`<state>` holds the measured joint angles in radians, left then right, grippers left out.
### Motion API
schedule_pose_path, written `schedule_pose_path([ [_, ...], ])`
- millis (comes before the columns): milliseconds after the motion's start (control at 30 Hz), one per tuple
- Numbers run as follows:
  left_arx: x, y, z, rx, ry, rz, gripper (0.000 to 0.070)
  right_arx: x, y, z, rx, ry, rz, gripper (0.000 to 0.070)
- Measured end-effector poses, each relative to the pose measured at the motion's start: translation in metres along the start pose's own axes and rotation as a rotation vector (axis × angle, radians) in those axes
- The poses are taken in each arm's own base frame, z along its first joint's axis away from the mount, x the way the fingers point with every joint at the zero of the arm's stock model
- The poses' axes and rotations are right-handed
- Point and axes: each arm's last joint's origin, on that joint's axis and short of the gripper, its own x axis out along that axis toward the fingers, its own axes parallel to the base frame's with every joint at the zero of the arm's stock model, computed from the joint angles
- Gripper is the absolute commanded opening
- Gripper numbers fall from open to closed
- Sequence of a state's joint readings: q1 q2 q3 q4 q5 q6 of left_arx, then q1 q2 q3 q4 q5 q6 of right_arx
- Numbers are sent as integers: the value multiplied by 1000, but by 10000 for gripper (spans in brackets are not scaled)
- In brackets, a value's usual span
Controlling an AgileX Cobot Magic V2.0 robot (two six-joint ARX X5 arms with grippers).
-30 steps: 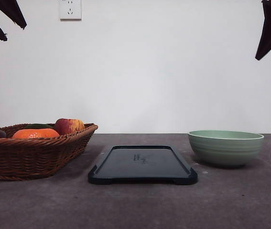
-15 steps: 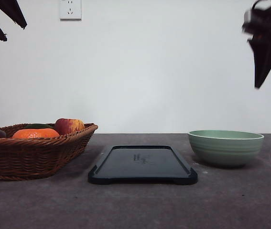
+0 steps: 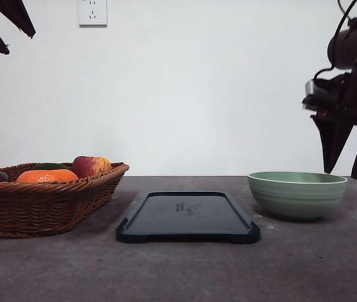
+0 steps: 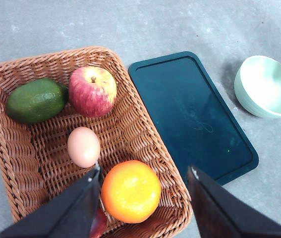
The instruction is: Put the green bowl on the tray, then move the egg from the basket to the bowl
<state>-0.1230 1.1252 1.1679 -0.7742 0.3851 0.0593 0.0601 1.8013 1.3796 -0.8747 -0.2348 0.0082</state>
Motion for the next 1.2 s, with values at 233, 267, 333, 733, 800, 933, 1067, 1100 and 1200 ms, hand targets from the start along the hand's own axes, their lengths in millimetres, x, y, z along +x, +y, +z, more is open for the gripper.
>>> schedule_pose_path([
  [233, 0, 0, 0, 0, 0, 0, 351, 17, -4, 2, 9, 39, 0, 0],
  [267, 0, 0, 0, 0, 0, 0, 351, 18, -4, 2, 10, 41, 0, 0],
  [333, 0, 0, 0, 0, 0, 0, 351, 17, -4, 2, 10, 46, 0, 0],
  [733, 0, 0, 0, 0, 0, 0, 351, -46, 53, 26, -100, 60, -17, 0],
  [800, 0, 0, 0, 0, 0, 0, 351, -55, 73, 31, -155, 14, -27, 0],
  [933, 0, 0, 0, 0, 1, 0, 351, -64, 110, 36, -246, -52, 1, 0],
  [1067, 0, 0, 0, 0, 1, 0, 351, -51, 138, 43, -296, -47, 27, 0],
  [1100, 0, 0, 0, -1, 2, 0, 351, -45, 143, 44, -305, -35, 30, 0],
  [1200, 0, 0, 0, -1, 4, 0, 351, -22, 152, 47, -318, 11, 30, 0],
])
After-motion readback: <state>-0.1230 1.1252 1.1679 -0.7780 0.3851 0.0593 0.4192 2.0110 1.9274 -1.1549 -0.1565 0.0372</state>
